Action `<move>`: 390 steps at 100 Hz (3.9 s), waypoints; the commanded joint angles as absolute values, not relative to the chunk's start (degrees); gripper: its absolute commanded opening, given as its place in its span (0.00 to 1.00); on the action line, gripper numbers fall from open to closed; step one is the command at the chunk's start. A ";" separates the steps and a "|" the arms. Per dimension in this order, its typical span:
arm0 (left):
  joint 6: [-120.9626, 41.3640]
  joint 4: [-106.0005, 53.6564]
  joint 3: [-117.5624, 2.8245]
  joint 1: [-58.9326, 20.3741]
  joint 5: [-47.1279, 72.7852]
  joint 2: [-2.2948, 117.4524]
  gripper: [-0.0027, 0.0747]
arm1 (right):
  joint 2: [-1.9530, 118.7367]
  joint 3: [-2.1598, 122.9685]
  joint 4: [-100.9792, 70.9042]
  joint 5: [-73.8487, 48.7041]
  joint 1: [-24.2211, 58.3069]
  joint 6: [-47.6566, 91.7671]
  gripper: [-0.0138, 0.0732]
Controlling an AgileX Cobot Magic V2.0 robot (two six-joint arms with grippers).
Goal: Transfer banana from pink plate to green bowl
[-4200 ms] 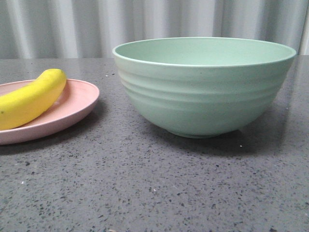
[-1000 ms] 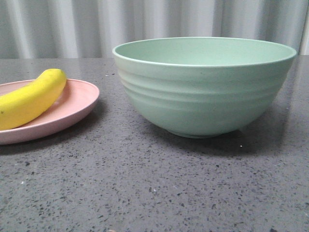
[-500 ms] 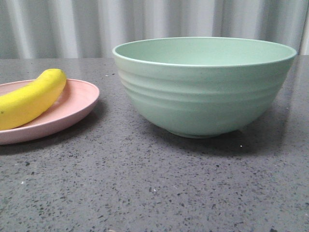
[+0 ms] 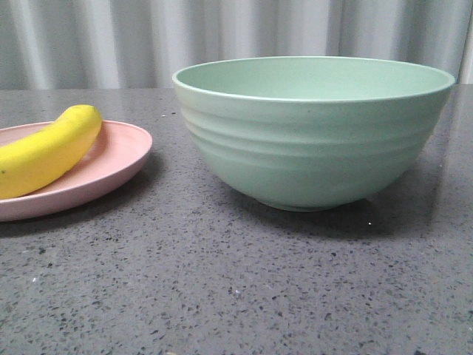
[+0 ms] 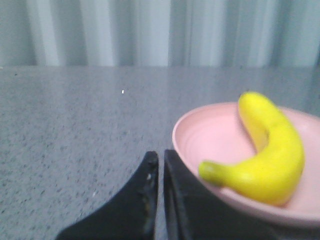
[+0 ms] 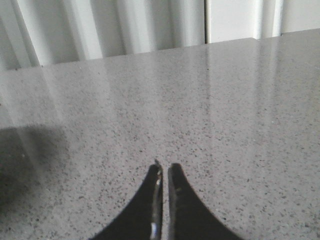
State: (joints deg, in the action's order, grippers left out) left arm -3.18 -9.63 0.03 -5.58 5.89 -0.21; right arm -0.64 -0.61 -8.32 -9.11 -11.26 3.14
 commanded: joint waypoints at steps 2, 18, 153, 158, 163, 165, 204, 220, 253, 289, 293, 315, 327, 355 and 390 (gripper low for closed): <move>-2.02 -16.13 0.43 -5.56 -8.98 -1.86 0.01 | -1.87 -1.71 -9.50 -2.53 -11.51 3.42 0.08; -2.02 -16.14 0.43 -5.56 -20.37 -1.86 0.01 | -1.87 -1.24 -9.50 -2.55 -11.51 3.42 0.08; -2.24 -8.47 -23.91 -5.56 -0.46 31.82 0.19 | 39.26 33.36 -9.64 -18.65 -11.41 4.48 0.08; -2.24 -8.47 -23.91 -5.56 -1.23 32.18 0.33 | 39.26 33.36 -9.64 -18.64 -11.41 4.48 0.08; -2.24 -8.61 -23.91 -5.56 -2.15 32.75 0.47 | 39.26 33.36 -9.64 -18.64 -11.41 4.48 0.08; -2.24 -8.91 -23.91 -5.56 -2.73 33.02 0.52 | 39.26 33.36 -9.64 -18.64 -11.41 4.48 0.08; -3.59 -11.98 -33.15 -13.06 8.49 43.22 0.52 | 39.26 33.36 -9.77 -18.53 -11.41 4.48 0.08; -4.67 -11.85 -38.59 -17.67 16.83 50.84 0.52 | 39.26 33.36 -9.77 -18.53 -11.41 4.48 0.08; -8.06 -11.85 -44.51 -22.38 23.12 64.98 0.52 | 39.26 33.36 -10.01 -18.53 -11.41 4.48 0.08; -8.16 -12.06 -45.77 -22.38 26.73 71.27 0.52 | 39.26 33.36 -11.05 -18.53 -11.41 4.48 0.08; -8.16 -12.34 -45.77 -22.38 26.85 71.28 0.52 | 39.26 33.36 -11.05 -18.53 -11.41 4.48 0.08; -8.59 -13.93 -45.88 -23.41 27.89 71.63 0.52 | 39.26 33.36 -11.18 -18.53 -11.41 4.48 0.08; -8.59 -13.93 -45.88 -23.41 27.89 71.88 0.51 | 39.26 33.36 -11.27 -18.53 -11.41 4.48 0.08; -8.59 -13.93 -45.88 -23.41 27.85 72.13 0.36 | 39.26 33.36 -11.27 -18.53 -11.41 4.48 0.08; -9.22 -13.93 -49.28 -23.41 29.12 71.77 0.06 | 39.26 33.78 -11.27 -20.23 -10.38 4.48 0.08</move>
